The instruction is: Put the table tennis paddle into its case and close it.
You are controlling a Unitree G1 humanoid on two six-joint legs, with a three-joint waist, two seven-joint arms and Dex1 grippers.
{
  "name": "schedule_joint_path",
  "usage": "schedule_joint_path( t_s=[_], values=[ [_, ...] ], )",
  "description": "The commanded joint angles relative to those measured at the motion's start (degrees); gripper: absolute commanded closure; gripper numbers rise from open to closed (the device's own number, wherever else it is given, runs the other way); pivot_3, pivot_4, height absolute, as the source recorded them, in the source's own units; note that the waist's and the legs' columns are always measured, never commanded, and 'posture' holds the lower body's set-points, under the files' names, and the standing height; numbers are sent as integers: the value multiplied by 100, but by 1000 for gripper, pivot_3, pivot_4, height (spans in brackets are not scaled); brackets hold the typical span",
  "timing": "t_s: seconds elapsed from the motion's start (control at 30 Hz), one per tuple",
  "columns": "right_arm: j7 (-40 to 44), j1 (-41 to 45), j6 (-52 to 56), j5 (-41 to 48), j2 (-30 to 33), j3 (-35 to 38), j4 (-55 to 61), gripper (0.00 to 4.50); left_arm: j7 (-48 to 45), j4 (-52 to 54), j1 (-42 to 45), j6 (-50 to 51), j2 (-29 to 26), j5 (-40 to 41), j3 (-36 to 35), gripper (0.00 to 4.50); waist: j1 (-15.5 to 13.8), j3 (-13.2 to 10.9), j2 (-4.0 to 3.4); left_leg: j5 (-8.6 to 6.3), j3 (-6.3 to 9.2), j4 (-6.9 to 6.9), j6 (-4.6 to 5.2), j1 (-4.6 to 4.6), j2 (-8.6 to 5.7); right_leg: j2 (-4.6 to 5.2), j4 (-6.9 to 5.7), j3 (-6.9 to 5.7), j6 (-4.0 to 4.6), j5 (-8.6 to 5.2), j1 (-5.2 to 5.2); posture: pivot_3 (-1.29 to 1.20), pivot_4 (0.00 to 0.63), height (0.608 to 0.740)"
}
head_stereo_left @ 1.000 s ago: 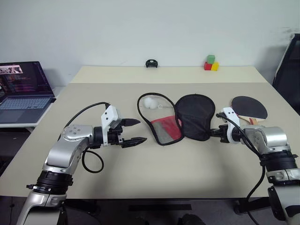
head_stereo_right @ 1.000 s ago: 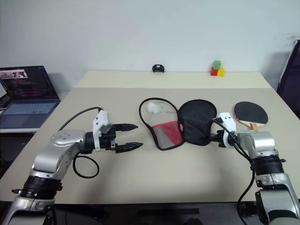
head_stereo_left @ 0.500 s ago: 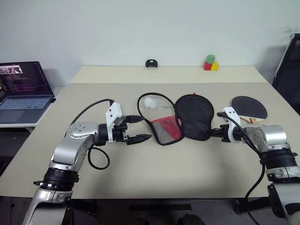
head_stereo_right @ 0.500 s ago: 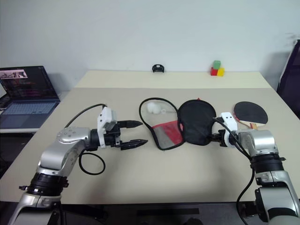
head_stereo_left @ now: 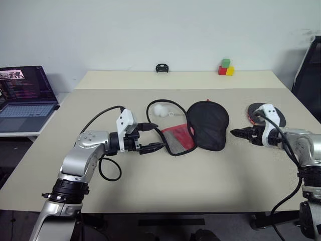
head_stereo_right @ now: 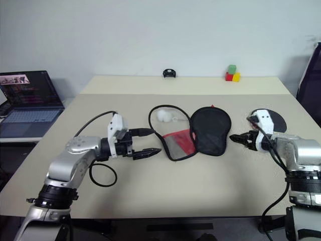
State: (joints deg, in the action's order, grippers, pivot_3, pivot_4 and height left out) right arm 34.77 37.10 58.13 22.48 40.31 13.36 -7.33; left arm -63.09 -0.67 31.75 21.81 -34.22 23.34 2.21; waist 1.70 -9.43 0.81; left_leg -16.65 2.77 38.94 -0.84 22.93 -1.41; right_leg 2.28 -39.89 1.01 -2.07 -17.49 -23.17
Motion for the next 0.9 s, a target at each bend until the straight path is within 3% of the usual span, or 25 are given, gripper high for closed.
schedule_joint_path(
  t_s=[0.03, 0.5, 0.9],
  values=[
    [-473, 2, -1095, -547, 250, 212, -405, 36, 36, 141, 240, -126, 75, -43, 45, 179, -2, 1, 1, 0, -1, 0, 0, 0, 0, 0, 0, 0, 0, 0, 1, 0, 150, 740],
    [-1398, 1087, -3425, -1682, 137, -132, -4416, 36, 15, -156, 645, -289, 385, -238, 256, 179, 58, 1, 1, 5, -26, -1, 3, -9, 3, -3, -4, 16, 1, 0, 1, 0, 150, 740],
    [-1327, 1438, -3754, -1814, -76, -264, -5563, 36, -38, -214, 599, -358, 349, -305, 227, 179, 92, 1, 2, 16, -30, 0, -15, -11, 3, -2, -5, 22, 1, 1, 4, 0, 150, 740]
  ],
)
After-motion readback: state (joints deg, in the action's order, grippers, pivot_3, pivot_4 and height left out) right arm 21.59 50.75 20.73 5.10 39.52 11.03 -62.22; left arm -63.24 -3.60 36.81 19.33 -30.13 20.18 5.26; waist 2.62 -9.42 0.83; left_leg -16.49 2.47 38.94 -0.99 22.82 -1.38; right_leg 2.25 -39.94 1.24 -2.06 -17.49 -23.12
